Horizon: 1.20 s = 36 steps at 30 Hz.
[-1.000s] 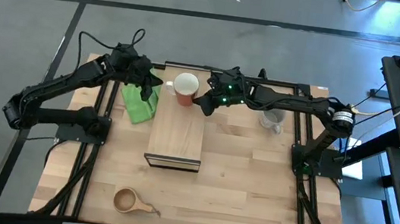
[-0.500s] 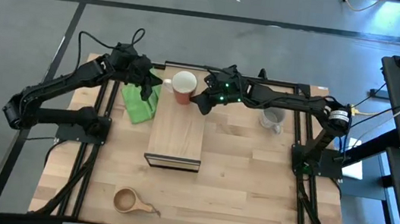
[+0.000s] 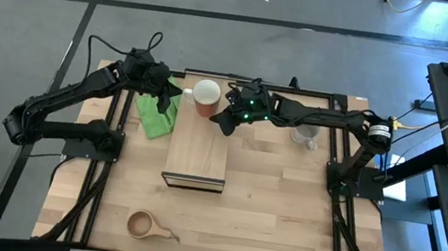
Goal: Stack small to large cups/mugs on shelf
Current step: Put the red mug on the shelf
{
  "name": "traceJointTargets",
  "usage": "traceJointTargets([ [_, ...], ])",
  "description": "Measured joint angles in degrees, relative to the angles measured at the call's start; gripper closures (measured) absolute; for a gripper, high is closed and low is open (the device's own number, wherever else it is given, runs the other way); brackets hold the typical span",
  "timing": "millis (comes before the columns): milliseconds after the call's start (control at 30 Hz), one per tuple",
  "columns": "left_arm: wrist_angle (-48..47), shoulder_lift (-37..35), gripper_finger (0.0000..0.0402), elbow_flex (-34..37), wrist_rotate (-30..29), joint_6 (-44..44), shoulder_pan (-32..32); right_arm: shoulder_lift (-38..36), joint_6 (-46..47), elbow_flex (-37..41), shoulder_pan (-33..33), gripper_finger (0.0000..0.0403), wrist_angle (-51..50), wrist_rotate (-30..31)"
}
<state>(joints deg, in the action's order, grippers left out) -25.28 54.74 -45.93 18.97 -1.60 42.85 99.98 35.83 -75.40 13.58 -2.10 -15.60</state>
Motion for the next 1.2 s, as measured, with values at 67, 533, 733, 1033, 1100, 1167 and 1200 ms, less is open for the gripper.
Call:
traceJointTargets([
  [67,0.00,0.00,0.0388,0.00,0.00,-0.05,0.00,0.00,0.02,0.00,0.00,0.0399,-0.21,0.99],
  [533,0.02,0.00,0.0388,0.00,-0.03,-0.08,0.00,0.00,-0.02,0.00,1.98,0.0399,-0.42,2.46],
  [733,0.02,0.00,0.0388,0.00,-0.03,-0.08,0.00,-0.02,-0.04,0.00,2.95,0.0399,-0.47,2.43],
  [1033,0.02,0.00,0.0388,0.00,-0.03,-0.08,-0.02,-0.02,-0.04,0.00,3.08,0.0399,-0.47,2.47],
  [1100,0.00,0.00,0.0388,0.00,-0.03,-0.08,-0.02,-0.02,-0.07,0.00,3.13,0.0399,-0.47,2.47],
  [1167,0.02,0.00,0.0388,0.00,-0.03,-0.08,-0.02,-0.02,-0.09,0.00,3.17,0.0399,-0.47,2.47],
  [1200,0.01,0.00,0.0388,0.00,-0.03,-0.08,-0.02,-0.02,-0.13,0.00,3.17,0.0399,-0.47,2.47],
])
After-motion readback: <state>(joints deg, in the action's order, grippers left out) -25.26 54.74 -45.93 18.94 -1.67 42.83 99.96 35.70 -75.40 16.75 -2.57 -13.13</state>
